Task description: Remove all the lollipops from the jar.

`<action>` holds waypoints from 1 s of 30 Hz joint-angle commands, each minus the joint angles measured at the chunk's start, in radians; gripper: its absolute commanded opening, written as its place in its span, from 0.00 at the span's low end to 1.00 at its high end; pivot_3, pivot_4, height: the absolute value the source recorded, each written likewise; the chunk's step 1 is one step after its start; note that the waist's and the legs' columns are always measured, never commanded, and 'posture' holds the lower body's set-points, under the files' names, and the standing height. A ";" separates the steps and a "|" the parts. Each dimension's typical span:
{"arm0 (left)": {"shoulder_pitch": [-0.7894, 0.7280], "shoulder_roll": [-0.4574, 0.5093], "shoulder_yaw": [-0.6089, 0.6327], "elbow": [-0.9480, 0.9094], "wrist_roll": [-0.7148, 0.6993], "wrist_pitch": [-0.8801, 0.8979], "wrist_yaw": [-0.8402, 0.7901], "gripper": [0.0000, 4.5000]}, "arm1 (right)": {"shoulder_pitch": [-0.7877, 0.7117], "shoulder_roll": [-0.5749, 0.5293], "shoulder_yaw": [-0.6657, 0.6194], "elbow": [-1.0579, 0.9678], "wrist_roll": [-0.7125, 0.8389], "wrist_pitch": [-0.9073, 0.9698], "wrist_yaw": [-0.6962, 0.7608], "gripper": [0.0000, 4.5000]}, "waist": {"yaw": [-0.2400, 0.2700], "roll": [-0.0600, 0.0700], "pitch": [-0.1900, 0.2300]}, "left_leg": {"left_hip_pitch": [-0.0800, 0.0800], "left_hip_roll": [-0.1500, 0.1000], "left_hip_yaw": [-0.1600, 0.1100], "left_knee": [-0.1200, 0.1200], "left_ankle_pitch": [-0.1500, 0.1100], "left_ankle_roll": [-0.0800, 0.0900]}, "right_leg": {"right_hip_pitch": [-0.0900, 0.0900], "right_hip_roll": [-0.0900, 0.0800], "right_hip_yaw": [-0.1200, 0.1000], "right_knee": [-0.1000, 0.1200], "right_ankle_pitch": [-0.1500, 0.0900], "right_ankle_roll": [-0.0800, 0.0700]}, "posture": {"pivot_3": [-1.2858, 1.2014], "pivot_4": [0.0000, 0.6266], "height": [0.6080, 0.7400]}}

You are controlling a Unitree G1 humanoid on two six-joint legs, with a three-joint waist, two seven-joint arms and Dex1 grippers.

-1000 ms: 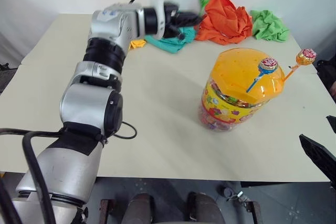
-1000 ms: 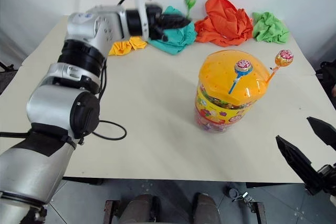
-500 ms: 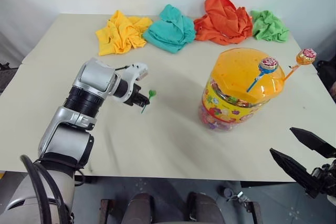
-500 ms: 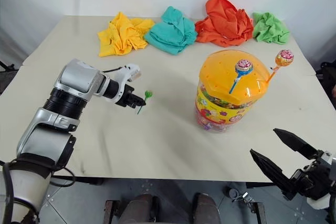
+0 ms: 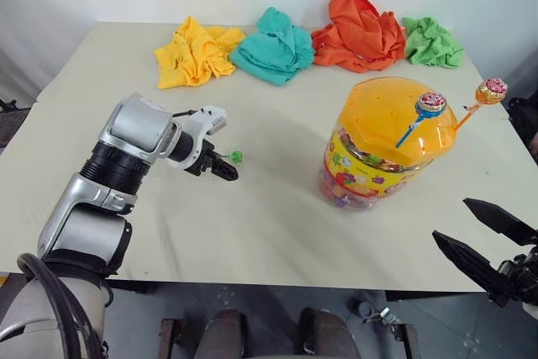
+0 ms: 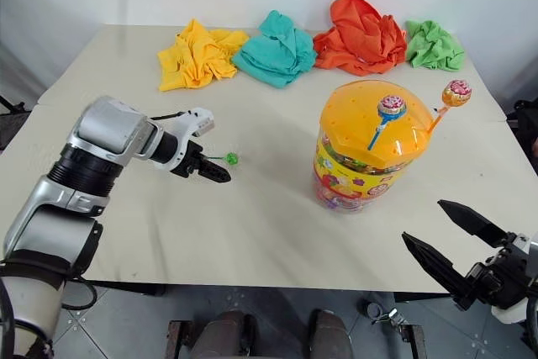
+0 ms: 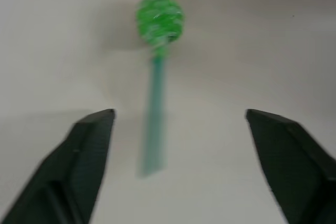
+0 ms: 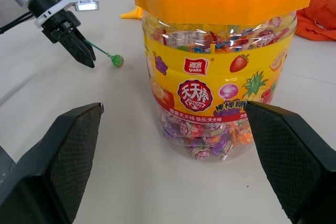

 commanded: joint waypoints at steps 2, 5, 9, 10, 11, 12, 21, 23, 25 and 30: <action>-0.039 0.022 0.034 -0.056 -0.037 0.035 0.014 1.00 | 0.001 -0.014 -0.034 0.003 0.004 -0.005 0.017 1.00 | 0.000 0.000 0.000 | 0.000 0.000 0.000 0.000 0.000 0.000 | 0.000 0.000 0.000 0.000 0.000 0.000 | 0.52 0.24 1.00; -0.069 0.069 0.051 -0.103 -0.067 0.017 -0.006 1.00 | -0.001 -0.021 -0.050 0.013 0.004 -0.006 0.023 1.00 | -0.002 0.000 0.000 | 0.000 0.000 0.000 0.000 0.000 0.000 | -0.001 0.000 0.000 0.000 0.000 0.000 | 0.52 0.24 1.00; -0.067 0.094 0.122 -0.137 -0.093 -0.289 -0.100 1.00 | -0.011 -0.034 -0.069 0.028 0.004 -0.006 0.024 1.00 | -0.002 0.000 0.000 | 0.000 0.000 0.002 0.000 0.000 0.000 | -0.001 0.000 0.001 0.001 0.000 0.000 | 0.52 0.24 1.00; -0.050 0.072 0.174 -0.141 -0.109 -0.407 -0.118 1.00 | -0.015 -0.037 -0.074 0.033 0.005 -0.006 0.024 1.00 | 0.000 0.000 0.000 | 0.001 0.000 0.002 0.000 0.000 0.000 | -0.001 0.000 0.002 0.001 0.000 0.000 | 0.52 0.24 1.00; -0.039 0.051 0.214 -0.137 -0.124 -0.505 -0.139 1.00 | -0.022 -0.040 -0.078 0.038 0.008 -0.006 0.022 1.00 | 0.003 0.000 0.000 | 0.001 0.000 0.002 0.000 0.000 0.000 | -0.001 0.000 0.002 0.001 0.000 0.000 | 0.52 0.24 1.00; -0.033 0.036 0.237 -0.129 -0.133 -0.573 -0.162 1.00 | -0.028 -0.043 -0.082 0.043 0.010 -0.005 0.020 1.00 | 0.005 0.000 0.000 | 0.001 0.000 0.002 0.000 0.000 0.000 | -0.001 0.000 0.002 0.001 0.000 0.000 | 0.52 0.24 1.00; -0.025 -0.226 0.383 -0.005 -0.308 -1.044 -0.479 1.00 | -0.070 -0.087 -0.168 0.073 0.030 0.000 0.028 1.00 | 0.002 0.001 0.000 | 0.000 0.000 0.004 0.003 0.000 0.000 | -0.001 0.000 0.002 0.001 0.000 0.000 | 0.52 0.24 1.00; -0.024 -0.281 0.376 0.002 -0.348 -1.067 -0.560 1.00 | -0.073 -0.098 -0.195 0.075 0.037 0.003 0.028 1.00 | 0.002 0.001 0.000 | 0.000 0.000 0.004 0.003 0.000 0.001 | -0.001 0.000 0.002 0.001 0.000 0.000 | 0.52 0.24 1.00; -0.039 -0.334 0.360 0.030 -0.347 -1.081 -0.583 1.00 | -0.074 -0.104 -0.218 0.076 0.039 0.003 0.026 1.00 | 0.003 0.001 0.000 | 0.000 0.000 0.004 0.003 0.000 0.001 | 0.000 0.000 0.002 0.001 0.000 0.001 | 0.52 0.24 1.00; -0.099 -0.459 0.347 0.122 -0.332 -1.140 -0.590 1.00 | -0.053 -0.088 -0.254 0.056 0.045 0.004 0.022 1.00 | 0.007 0.000 0.000 | -0.001 0.000 0.004 0.006 -0.001 0.002 | 0.000 0.000 0.002 0.001 0.001 0.001 | 0.52 0.24 1.00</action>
